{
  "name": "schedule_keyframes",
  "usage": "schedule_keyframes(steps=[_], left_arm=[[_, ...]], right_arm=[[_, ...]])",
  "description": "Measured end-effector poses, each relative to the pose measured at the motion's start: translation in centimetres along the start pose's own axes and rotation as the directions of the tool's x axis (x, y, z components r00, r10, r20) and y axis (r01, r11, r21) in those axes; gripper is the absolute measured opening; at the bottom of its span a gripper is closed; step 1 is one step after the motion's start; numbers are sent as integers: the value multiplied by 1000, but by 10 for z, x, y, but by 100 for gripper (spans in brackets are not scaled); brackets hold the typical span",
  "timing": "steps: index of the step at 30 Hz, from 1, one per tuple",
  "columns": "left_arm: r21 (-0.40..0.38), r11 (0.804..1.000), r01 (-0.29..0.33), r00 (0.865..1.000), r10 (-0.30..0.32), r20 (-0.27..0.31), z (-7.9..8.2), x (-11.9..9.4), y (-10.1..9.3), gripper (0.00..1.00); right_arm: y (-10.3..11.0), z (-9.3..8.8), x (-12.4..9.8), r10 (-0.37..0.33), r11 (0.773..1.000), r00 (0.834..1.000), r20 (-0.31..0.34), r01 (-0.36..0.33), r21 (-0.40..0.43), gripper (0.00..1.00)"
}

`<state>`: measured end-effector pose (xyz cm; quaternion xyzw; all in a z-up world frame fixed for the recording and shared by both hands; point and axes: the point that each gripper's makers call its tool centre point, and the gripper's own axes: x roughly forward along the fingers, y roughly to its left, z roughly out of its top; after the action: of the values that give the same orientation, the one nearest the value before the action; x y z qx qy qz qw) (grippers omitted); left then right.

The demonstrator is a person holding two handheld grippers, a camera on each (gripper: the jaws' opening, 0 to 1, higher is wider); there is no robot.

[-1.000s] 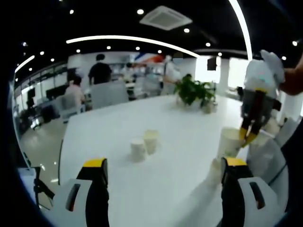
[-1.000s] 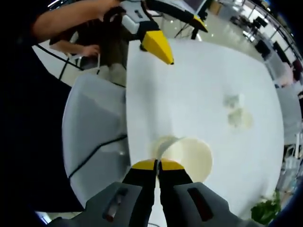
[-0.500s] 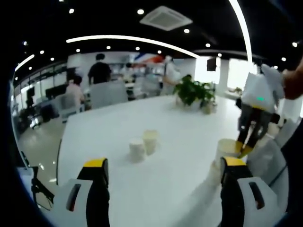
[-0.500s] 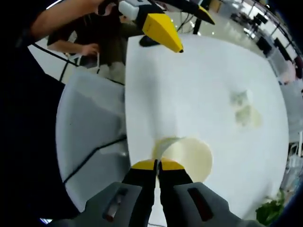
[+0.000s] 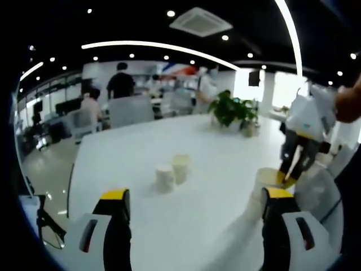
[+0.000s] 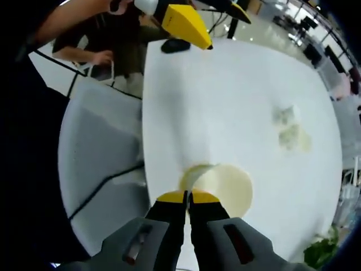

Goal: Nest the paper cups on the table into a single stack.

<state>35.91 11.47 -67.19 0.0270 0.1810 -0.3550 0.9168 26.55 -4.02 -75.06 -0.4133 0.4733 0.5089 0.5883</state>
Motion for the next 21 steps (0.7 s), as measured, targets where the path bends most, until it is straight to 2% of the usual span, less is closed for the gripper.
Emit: schedule_keyframes(steps=[21], left_arm=[[-2,1000,2,1000,-2,-12,-6,-2,-2,93]], right_arm=[[-5,-5,27,6,1000,1000,5,-7,30,0]])
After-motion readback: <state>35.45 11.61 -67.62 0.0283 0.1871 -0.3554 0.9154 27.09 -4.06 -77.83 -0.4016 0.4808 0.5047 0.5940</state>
